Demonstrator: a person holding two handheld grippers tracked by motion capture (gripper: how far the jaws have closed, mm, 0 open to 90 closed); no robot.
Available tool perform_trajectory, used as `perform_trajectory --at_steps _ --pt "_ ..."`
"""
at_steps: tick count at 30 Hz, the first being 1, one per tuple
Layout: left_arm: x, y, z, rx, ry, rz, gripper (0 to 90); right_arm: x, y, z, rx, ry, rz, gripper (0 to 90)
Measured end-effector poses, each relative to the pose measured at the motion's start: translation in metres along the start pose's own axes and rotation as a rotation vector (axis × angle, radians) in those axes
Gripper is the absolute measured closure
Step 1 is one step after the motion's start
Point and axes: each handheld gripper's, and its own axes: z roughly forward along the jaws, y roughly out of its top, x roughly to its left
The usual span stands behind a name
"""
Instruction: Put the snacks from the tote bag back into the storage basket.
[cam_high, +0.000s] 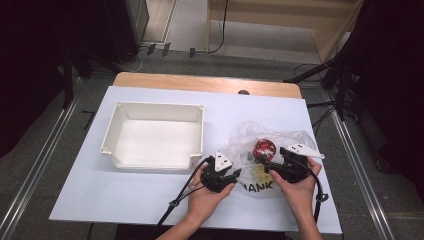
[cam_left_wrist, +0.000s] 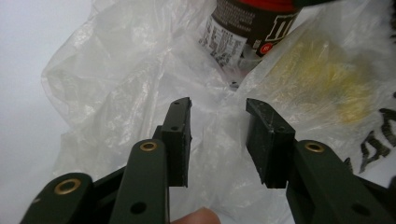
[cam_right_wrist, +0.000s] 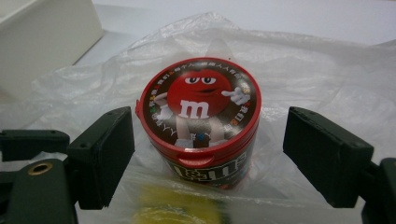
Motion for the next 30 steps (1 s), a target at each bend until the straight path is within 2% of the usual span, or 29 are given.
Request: perform_trajectory --at_steps 9,23,26,30 --pt "0.007 0.01 -0.023 -0.06 -0.018 0.008 57.5 0.003 -0.002 0.01 0.018 -0.004 -0.003 17.6" --pt "0.027 0.01 -0.052 -0.104 -0.025 -0.006 53.8 0.002 -0.004 0.018 0.032 -0.009 0.008 19.2" --pt "0.031 0.009 -0.057 -0.119 -0.031 -0.005 49.2 0.002 -0.005 0.02 0.034 -0.009 0.007 19.4" --pt "0.035 0.008 -0.064 -0.132 -0.05 -0.007 36.1 0.003 -0.007 0.023 0.046 -0.014 0.002 20.1"
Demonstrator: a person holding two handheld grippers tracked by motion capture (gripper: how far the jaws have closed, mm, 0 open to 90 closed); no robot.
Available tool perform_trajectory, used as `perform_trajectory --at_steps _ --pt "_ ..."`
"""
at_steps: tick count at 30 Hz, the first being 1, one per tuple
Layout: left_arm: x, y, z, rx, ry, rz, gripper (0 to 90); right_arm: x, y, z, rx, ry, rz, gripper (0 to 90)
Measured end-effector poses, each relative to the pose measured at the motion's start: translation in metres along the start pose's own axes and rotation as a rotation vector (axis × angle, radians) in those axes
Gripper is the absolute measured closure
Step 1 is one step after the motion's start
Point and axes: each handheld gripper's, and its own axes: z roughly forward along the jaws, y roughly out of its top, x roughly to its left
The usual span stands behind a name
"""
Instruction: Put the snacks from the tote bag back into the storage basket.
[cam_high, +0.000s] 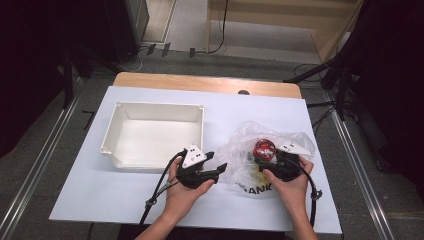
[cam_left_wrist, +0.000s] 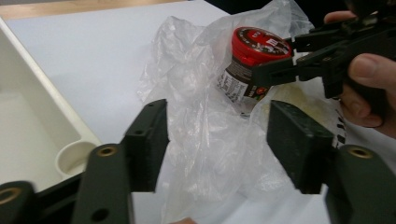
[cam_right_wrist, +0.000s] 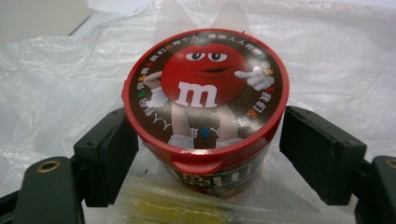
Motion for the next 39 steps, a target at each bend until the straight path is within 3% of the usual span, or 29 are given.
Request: perform_trajectory --at_steps 8,15,25,39 --pt "0.007 0.0 -0.012 -0.037 -0.001 0.014 16.8 0.002 -0.001 0.004 0.008 -0.006 0.005 20.9" --pt "0.013 -0.003 -0.02 -0.037 0.01 0.038 9.5 0.001 -0.001 0.007 0.009 -0.009 0.014 21.9" --pt "0.024 -0.01 -0.034 -0.042 0.014 0.046 2.3 0.002 -0.002 0.013 0.01 -0.02 0.021 21.7" --pt "0.038 -0.019 -0.057 -0.054 0.043 0.055 1.1 0.004 -0.003 0.019 0.006 -0.033 0.049 21.2"
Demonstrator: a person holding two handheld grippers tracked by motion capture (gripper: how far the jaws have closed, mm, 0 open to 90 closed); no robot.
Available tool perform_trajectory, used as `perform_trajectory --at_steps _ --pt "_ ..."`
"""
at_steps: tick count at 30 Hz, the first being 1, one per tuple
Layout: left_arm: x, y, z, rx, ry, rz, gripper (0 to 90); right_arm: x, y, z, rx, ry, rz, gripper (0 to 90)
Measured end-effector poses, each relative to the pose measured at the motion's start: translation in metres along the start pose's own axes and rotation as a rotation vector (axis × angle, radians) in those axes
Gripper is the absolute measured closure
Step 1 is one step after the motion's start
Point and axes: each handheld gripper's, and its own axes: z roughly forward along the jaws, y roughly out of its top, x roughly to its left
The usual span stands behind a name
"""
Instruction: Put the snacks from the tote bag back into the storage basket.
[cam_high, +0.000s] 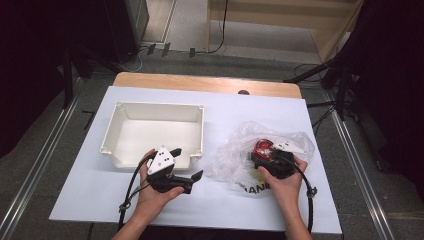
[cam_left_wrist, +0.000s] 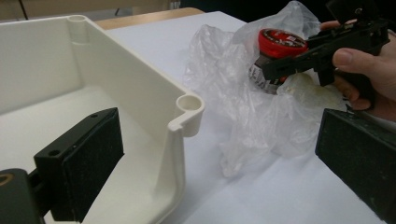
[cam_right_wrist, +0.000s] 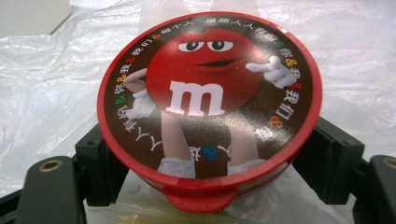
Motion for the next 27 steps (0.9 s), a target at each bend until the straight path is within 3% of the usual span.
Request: perform_trajectory --at_steps 8,10,19,27 --pt "0.015 -0.008 -0.013 -0.007 0.025 -0.025 1.1 0.003 0.001 -0.003 -0.032 -0.048 -0.033 25.8" --pt "0.018 -0.009 -0.017 -0.011 0.033 -0.03 1.1 0.003 0.001 -0.003 -0.035 -0.044 -0.014 25.9" --pt "0.03 -0.017 -0.026 -0.003 0.059 -0.044 1.2 0.006 0.001 -0.006 -0.041 -0.032 -0.038 26.1" --pt "0.041 -0.022 -0.036 -0.006 0.079 -0.055 1.2 0.007 0.008 -0.02 -0.059 -0.021 -0.049 26.1"
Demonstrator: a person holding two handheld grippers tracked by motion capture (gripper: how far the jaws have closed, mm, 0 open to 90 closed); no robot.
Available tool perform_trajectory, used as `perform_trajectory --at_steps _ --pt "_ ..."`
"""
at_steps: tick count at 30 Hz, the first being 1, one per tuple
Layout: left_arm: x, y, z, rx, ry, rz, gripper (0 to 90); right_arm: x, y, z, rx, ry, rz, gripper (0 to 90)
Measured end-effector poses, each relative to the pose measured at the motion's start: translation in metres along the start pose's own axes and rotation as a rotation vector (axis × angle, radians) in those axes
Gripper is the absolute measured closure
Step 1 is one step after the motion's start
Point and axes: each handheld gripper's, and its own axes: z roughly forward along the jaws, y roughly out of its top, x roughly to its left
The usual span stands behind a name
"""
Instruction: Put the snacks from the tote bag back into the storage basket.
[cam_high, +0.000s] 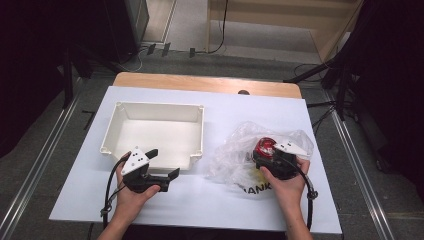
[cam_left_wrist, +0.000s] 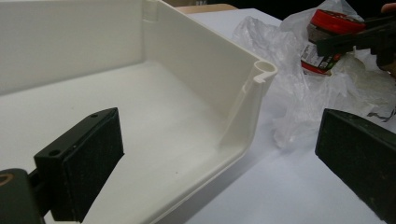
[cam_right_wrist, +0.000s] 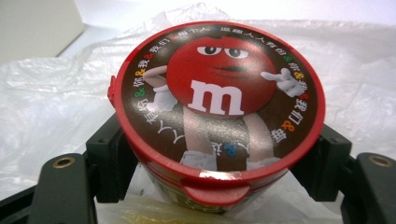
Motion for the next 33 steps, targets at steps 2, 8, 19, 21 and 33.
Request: perform_trajectory --at_steps 2,8,19,21,33 --pt "0.002 0.0 -0.002 -0.003 0.004 -0.006 1.1 0.0 0.002 -0.003 -0.006 0.006 0.0 26.1" --pt "0.008 -0.002 -0.006 -0.007 0.016 -0.014 1.2 0.003 0.009 -0.01 -0.011 0.013 -0.024 26.1" --pt "0.015 -0.003 -0.01 -0.013 0.031 -0.032 1.2 0.005 0.02 -0.021 -0.032 0.008 -0.025 26.1" --pt "0.018 -0.003 -0.011 -0.013 0.035 -0.035 1.2 0.004 0.021 -0.022 -0.037 0.006 -0.024 26.1" --pt "0.023 -0.004 -0.015 -0.019 0.051 -0.044 1.1 0.011 0.029 -0.025 -0.049 0.008 -0.032 26.1"
